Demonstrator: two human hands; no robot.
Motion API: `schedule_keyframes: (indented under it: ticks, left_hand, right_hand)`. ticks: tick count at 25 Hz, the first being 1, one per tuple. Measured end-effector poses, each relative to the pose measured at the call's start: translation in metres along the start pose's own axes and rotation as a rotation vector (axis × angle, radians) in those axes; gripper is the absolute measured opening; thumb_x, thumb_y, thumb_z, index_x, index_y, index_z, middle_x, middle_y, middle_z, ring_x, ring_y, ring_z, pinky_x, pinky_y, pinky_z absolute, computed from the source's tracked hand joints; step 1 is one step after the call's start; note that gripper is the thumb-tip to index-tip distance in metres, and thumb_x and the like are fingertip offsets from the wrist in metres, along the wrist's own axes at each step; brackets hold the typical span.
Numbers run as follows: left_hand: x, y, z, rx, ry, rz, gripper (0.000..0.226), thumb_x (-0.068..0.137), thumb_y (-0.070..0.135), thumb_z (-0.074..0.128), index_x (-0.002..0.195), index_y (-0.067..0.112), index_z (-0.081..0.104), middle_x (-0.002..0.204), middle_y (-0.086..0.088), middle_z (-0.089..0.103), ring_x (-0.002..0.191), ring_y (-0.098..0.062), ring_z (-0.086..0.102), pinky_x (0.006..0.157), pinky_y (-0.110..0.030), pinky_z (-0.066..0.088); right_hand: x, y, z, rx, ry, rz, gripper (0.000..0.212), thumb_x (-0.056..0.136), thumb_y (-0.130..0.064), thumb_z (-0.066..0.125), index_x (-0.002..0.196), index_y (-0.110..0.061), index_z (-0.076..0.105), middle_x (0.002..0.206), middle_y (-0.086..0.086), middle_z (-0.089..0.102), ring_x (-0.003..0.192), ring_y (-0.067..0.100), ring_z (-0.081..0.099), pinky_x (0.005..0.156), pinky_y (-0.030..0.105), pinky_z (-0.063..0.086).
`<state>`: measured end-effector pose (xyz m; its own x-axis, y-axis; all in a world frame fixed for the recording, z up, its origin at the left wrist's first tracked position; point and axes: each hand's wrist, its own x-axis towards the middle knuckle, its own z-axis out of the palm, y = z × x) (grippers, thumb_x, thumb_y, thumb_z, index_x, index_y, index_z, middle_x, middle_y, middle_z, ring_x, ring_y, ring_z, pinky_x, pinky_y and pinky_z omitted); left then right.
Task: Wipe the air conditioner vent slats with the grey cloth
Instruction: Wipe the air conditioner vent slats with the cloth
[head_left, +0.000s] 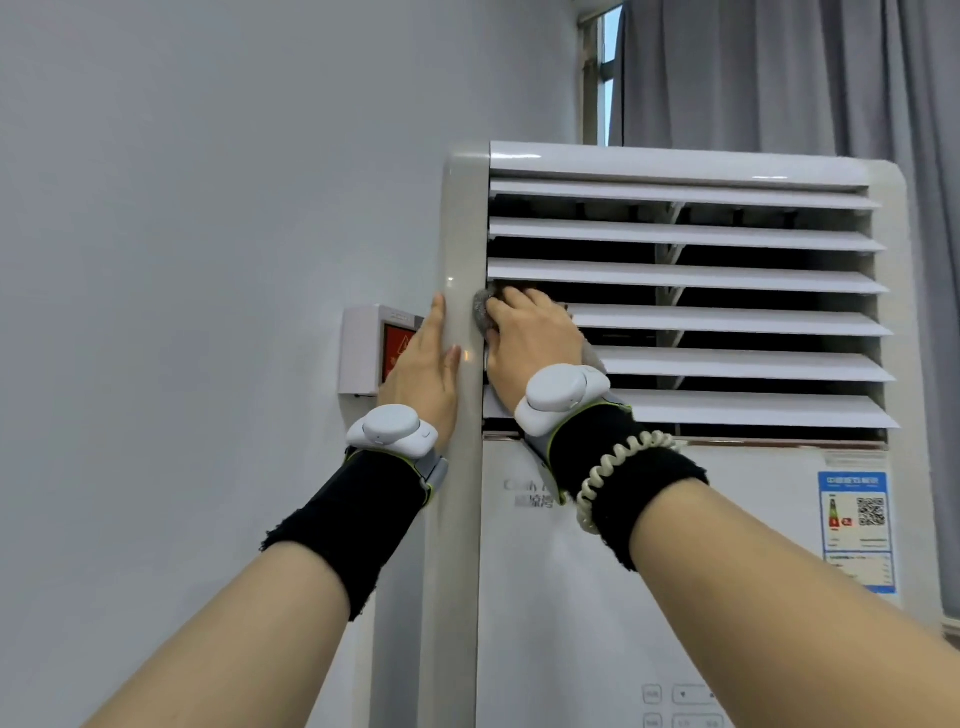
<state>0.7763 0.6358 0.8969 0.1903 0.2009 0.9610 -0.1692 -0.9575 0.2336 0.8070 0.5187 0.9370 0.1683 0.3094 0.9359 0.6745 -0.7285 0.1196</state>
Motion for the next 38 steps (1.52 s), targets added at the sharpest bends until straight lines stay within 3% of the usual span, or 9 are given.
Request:
schedule_keyframes:
  ticks: [3, 6, 12, 15, 21, 26, 31, 38]
  left_hand:
    - [-0.001, -0.004, 0.002, -0.049, 0.001, 0.013, 0.055, 0.098, 0.027, 0.039, 0.146, 0.03, 0.012, 0.142, -0.003, 0.048, 0.119, -0.027, 0.053, 0.082, -0.032, 0.045]
    - [0.001, -0.009, 0.006, -0.074, 0.009, 0.036, 0.055, 0.098, 0.027, 0.039, 0.146, 0.029, 0.013, 0.14, -0.002, 0.05, 0.117, -0.026, 0.054, 0.08, -0.027, 0.042]
    - [0.01, -0.009, 0.006, -0.029, 0.04, 0.122, 0.055, 0.097, 0.019, 0.036, 0.146, 0.024, 0.012, 0.155, -0.002, 0.024, 0.14, -0.019, 0.028, 0.101, -0.027, 0.033]
    - [0.024, -0.003, 0.012, -0.058, 0.054, 0.099, 0.053, 0.099, 0.02, 0.032, 0.147, 0.023, 0.008, 0.158, -0.004, 0.014, 0.143, -0.017, 0.019, 0.097, -0.016, 0.021]
    - [0.023, 0.0, 0.024, -0.036, 0.16, 0.103, 0.051, 0.099, 0.02, 0.027, 0.147, 0.024, 0.009, 0.157, 0.0, 0.019, 0.14, -0.015, 0.028, 0.094, -0.02, 0.03]
    - [0.035, 0.016, 0.026, -0.028, 0.225, 0.062, 0.051, 0.097, 0.014, 0.033, 0.145, 0.017, 0.017, 0.154, -0.008, 0.024, 0.133, -0.027, 0.037, 0.094, -0.038, 0.043]
    - [0.036, 0.019, 0.026, 0.015, 0.231, -0.008, 0.051, 0.096, 0.015, 0.033, 0.145, 0.024, 0.019, 0.153, -0.002, 0.028, 0.125, -0.031, 0.045, 0.092, -0.049, 0.046]
    - [0.03, 0.026, 0.021, 0.027, 0.207, -0.021, 0.049, 0.098, 0.018, 0.031, 0.146, 0.023, 0.019, 0.152, -0.001, 0.03, 0.125, -0.031, 0.045, 0.093, -0.048, 0.046]
  right_hand:
    - [0.004, 0.005, -0.005, -0.002, -0.009, 0.018, 0.019, 0.088, -0.014, 0.048, 0.101, -0.014, 0.062, 0.111, 0.001, 0.063, 0.111, 0.024, 0.052, 0.078, 0.034, 0.042]
    - [0.001, 0.017, -0.009, -0.043, 0.001, 0.005, 0.02, 0.089, -0.012, 0.049, 0.1, -0.02, 0.063, 0.104, -0.002, 0.064, 0.107, 0.021, 0.056, 0.064, 0.028, 0.035]
    - [0.001, 0.02, -0.012, -0.045, -0.02, 0.033, 0.019, 0.091, -0.014, 0.048, 0.103, -0.018, 0.063, 0.107, -0.001, 0.064, 0.108, 0.023, 0.056, 0.071, 0.031, 0.045]
    - [0.005, 0.012, -0.009, -0.035, -0.025, -0.015, 0.019, 0.093, -0.018, 0.046, 0.103, -0.018, 0.062, 0.111, -0.001, 0.063, 0.109, 0.021, 0.054, 0.075, 0.035, 0.045]
    - [0.009, 0.027, -0.012, 0.038, -0.051, -0.089, 0.021, 0.094, -0.025, 0.047, 0.106, -0.022, 0.063, 0.114, -0.004, 0.063, 0.111, 0.02, 0.055, 0.068, 0.03, 0.041]
    - [0.007, 0.039, -0.015, 0.153, -0.022, -0.107, 0.026, 0.094, -0.037, 0.046, 0.101, -0.022, 0.067, 0.108, -0.006, 0.067, 0.106, 0.019, 0.059, 0.075, 0.034, 0.049]
    - [0.014, 0.028, -0.01, 0.15, -0.071, -0.105, 0.034, 0.095, -0.041, 0.042, 0.106, -0.017, 0.064, 0.112, 0.0, 0.065, 0.111, 0.022, 0.055, 0.078, 0.036, 0.044]
    - [0.005, 0.038, -0.012, 0.204, -0.017, -0.113, 0.031, 0.096, -0.037, 0.043, 0.098, -0.017, 0.066, 0.104, -0.001, 0.067, 0.106, 0.019, 0.057, 0.075, 0.036, 0.048]
